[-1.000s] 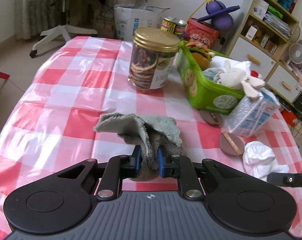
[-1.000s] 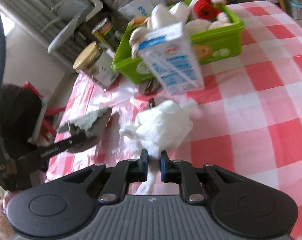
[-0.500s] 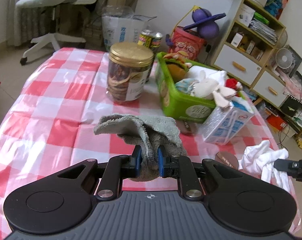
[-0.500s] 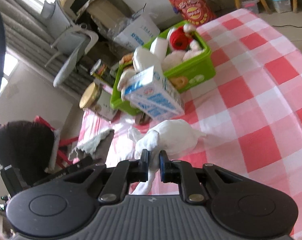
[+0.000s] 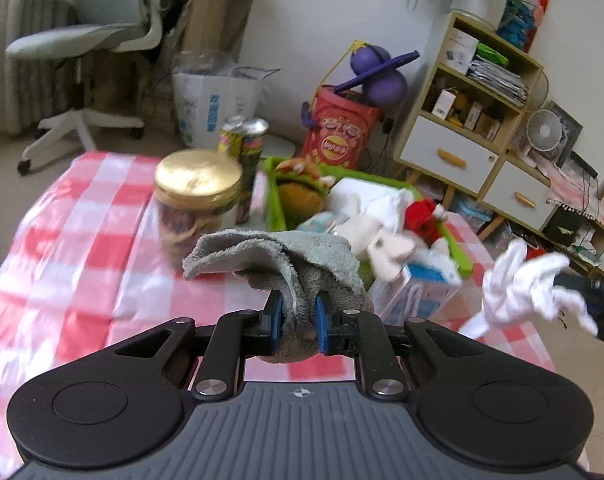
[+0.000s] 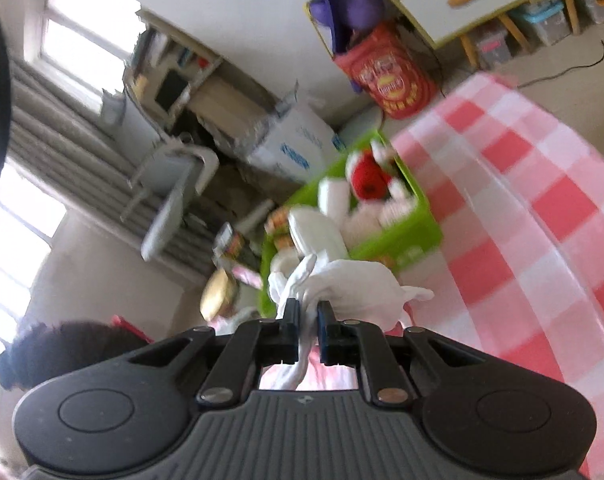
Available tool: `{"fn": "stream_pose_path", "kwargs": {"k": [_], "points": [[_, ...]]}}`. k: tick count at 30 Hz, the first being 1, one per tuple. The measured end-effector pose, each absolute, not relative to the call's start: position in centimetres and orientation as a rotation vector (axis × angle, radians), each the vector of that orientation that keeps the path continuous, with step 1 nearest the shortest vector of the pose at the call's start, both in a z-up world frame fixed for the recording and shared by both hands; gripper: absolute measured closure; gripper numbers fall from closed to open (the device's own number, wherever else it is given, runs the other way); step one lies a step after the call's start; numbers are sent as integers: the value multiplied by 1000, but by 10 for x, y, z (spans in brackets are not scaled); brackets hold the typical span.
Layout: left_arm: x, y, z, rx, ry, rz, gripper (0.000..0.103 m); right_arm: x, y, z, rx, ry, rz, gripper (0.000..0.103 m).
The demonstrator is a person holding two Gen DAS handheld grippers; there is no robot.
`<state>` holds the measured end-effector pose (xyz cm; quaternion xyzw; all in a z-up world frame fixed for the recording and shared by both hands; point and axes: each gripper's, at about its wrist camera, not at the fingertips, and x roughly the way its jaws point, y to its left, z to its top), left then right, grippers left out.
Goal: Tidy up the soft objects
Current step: 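Lift the grey cloth and white glove and carry both over the green tray, then lower both items into the green tray and open both tools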
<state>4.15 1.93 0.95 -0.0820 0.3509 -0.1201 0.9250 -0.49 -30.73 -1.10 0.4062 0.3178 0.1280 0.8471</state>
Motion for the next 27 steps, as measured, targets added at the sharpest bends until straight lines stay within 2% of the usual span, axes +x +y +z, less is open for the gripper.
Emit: {"fn": "stream_pose_path", "kwargs": {"k": [9,15,27], "points": [[103,-19,12,-124,695,-306,88,54,-315,-2,953,554,284,103],[140,-37,-9,-75,727,-315,88,92,-306,-21,903,580,233,103],[158,-40,-48,-66,787,-336,88,127,-281,-72,802,686,168,103]]}}
